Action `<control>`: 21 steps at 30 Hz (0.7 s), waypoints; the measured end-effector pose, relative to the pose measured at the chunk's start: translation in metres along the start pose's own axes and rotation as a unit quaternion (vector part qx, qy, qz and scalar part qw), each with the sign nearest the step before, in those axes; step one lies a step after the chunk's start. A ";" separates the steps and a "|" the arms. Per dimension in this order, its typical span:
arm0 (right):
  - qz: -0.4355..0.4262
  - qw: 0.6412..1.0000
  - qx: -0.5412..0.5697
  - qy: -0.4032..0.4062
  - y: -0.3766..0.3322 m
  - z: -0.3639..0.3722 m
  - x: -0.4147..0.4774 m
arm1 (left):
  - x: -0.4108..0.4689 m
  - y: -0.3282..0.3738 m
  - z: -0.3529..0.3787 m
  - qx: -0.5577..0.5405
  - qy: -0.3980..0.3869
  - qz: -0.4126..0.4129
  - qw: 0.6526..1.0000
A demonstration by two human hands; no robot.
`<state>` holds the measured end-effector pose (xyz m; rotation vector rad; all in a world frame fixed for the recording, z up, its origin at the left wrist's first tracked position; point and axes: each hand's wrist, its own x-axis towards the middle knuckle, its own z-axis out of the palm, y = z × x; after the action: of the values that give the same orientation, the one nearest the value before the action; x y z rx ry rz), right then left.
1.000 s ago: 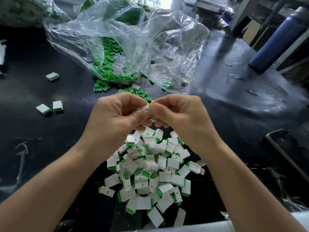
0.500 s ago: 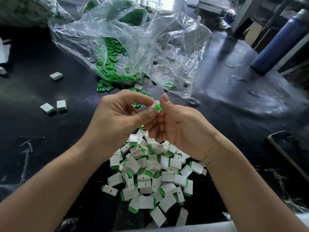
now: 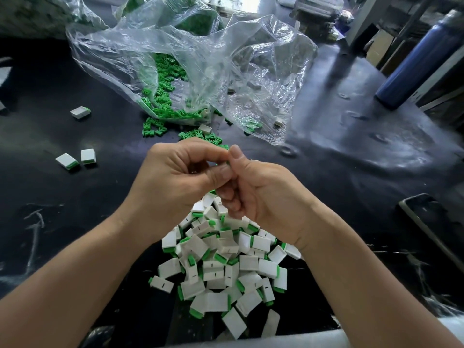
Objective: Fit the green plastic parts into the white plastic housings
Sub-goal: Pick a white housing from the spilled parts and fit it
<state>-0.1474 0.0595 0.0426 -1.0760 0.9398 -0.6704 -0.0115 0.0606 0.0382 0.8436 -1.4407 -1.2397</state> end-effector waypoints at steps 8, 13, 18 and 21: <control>-0.004 1.000 0.003 -0.016 -0.002 -0.007 0.000 | 0.000 0.001 -0.004 -0.022 -0.006 -0.058 0.998; -0.032 0.998 -0.057 0.004 0.000 -0.005 0.000 | 0.000 0.001 -0.006 -0.023 0.008 -0.082 0.996; -0.051 0.993 -0.101 0.019 -0.002 -0.004 -0.001 | 0.001 0.002 -0.008 -0.027 0.004 -0.093 0.995; -0.070 0.987 -0.136 0.051 0.000 0.001 -0.001 | 0.001 0.002 -0.007 -0.030 0.003 -0.080 0.996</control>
<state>-0.1472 0.0603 0.0434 -1.3687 1.0725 -0.7324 -0.0044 0.0583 0.0400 0.9365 -1.3437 -1.3925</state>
